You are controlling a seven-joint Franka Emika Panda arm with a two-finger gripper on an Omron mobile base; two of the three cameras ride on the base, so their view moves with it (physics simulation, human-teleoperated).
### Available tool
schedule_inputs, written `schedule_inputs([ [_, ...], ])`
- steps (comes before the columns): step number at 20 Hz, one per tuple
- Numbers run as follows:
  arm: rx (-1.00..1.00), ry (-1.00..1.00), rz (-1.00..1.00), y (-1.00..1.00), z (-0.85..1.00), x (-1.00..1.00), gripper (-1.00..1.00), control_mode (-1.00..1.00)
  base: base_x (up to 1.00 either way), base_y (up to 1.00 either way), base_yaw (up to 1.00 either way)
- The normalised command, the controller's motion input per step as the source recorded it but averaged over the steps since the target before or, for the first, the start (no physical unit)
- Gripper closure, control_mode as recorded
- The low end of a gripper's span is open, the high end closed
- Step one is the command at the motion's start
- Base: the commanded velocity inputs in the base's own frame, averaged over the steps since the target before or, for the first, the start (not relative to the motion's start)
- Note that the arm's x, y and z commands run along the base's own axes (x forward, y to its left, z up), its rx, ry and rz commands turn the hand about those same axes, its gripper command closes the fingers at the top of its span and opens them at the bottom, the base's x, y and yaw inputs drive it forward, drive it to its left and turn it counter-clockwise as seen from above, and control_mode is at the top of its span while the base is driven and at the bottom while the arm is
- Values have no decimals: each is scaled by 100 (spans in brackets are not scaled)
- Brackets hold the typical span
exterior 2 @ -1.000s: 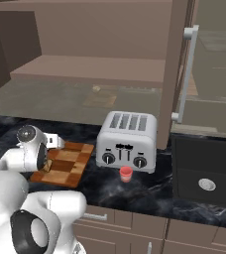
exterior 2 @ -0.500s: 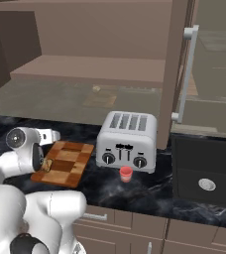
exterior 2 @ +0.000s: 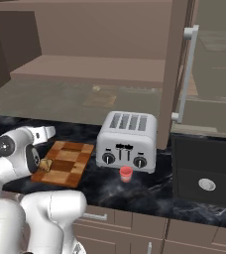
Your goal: Pick the bread, place it on the cutting board, pick the jam, place it on the counter, and close the cabinet.
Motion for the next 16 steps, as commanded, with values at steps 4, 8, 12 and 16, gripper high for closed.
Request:
schedule_inputs([
  [4,1,-13,0,-3,27,-26,-100,-100,0,0,0],
  [8,2,-12,0,-5,25,-28,-100,-100,0,0,0],
  [12,4,-12,0,-4,28,-27,-100,-100,0,0,0],
  [16,3,-11,0,-1,31,-26,-100,-100,0,0,0],
])
